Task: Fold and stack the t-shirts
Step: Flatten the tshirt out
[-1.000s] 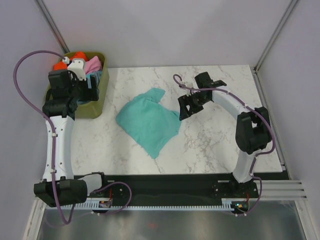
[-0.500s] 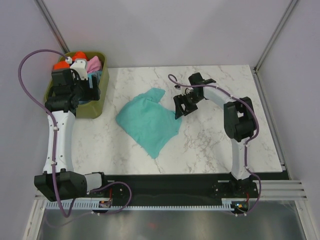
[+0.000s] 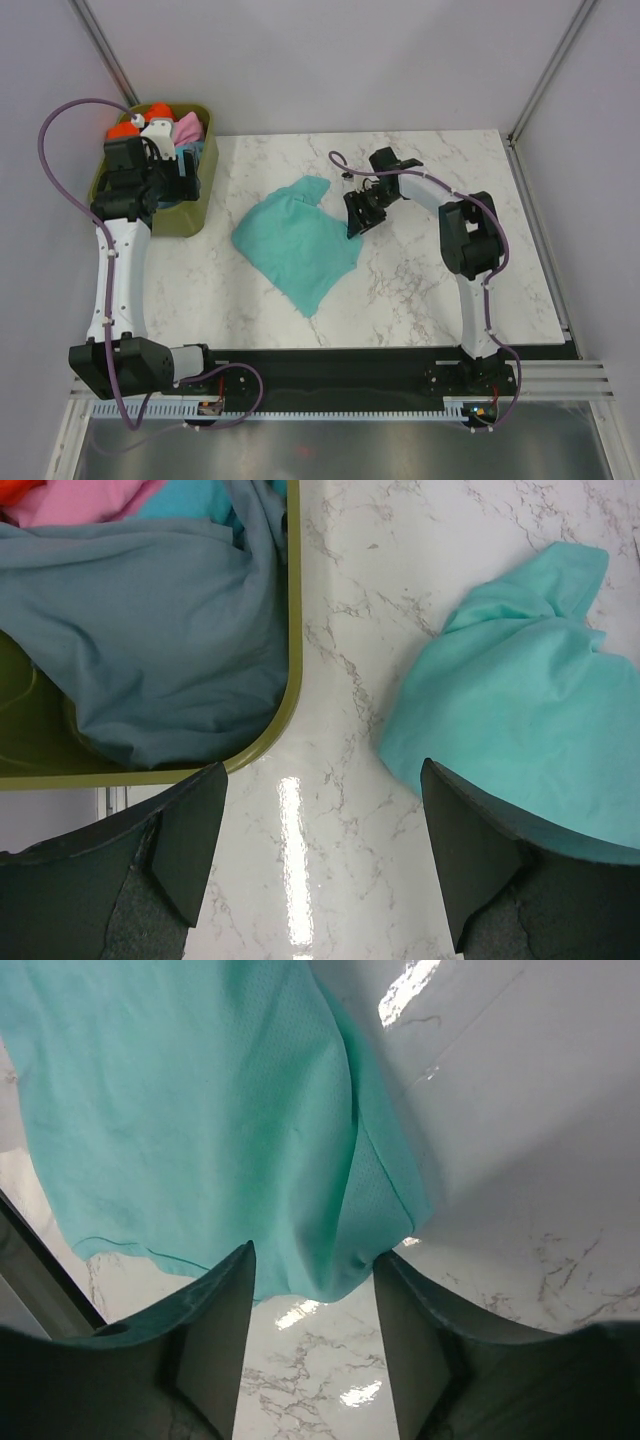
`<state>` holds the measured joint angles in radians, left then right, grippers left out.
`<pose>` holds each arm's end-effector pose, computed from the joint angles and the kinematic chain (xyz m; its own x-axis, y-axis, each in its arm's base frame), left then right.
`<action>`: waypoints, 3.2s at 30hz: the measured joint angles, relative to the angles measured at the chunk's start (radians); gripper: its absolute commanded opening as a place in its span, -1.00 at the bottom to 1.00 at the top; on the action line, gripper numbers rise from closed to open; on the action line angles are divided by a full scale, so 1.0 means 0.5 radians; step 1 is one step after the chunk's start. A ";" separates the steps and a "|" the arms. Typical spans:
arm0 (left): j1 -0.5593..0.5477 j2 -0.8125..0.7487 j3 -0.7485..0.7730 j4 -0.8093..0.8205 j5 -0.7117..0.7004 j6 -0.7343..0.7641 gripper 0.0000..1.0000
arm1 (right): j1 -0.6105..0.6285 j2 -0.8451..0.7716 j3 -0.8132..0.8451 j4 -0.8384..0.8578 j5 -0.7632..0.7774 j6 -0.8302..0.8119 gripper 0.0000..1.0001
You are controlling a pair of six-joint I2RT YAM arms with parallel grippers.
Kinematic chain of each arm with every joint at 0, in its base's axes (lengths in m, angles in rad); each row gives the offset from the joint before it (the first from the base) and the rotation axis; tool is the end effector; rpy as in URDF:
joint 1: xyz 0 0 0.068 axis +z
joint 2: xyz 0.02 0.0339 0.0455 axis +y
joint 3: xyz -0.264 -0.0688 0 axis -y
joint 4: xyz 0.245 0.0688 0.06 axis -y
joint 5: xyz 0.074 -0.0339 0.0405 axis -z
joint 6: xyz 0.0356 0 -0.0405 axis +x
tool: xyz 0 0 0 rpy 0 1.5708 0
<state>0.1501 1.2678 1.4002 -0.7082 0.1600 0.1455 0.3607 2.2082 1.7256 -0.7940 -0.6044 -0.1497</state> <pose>0.2655 0.0344 0.3979 -0.5349 0.0639 -0.8425 0.0627 0.9974 0.0358 0.4157 0.1784 0.1663 -0.8191 -0.4401 -0.3678 -0.5732 0.6534 0.4945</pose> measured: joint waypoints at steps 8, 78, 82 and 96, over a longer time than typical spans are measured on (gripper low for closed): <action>0.002 0.018 0.000 0.000 0.000 0.000 0.72 | 0.039 0.000 0.029 -0.001 -0.014 -0.011 -0.75; -0.635 0.614 -0.079 -0.362 0.716 0.069 0.70 | -0.376 -0.443 0.993 0.720 0.465 0.674 -1.00; -0.806 0.946 0.169 -0.341 0.924 -0.001 0.71 | -0.342 -0.919 0.654 0.750 0.268 0.697 -1.00; -0.997 1.906 1.205 -0.227 1.025 -0.056 0.64 | -0.314 -1.440 0.125 0.488 -0.016 0.678 -1.00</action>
<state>-0.3485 2.2208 2.0026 -0.8215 0.6724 0.1173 0.2035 1.4879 1.7882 -0.5499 -0.6125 0.1894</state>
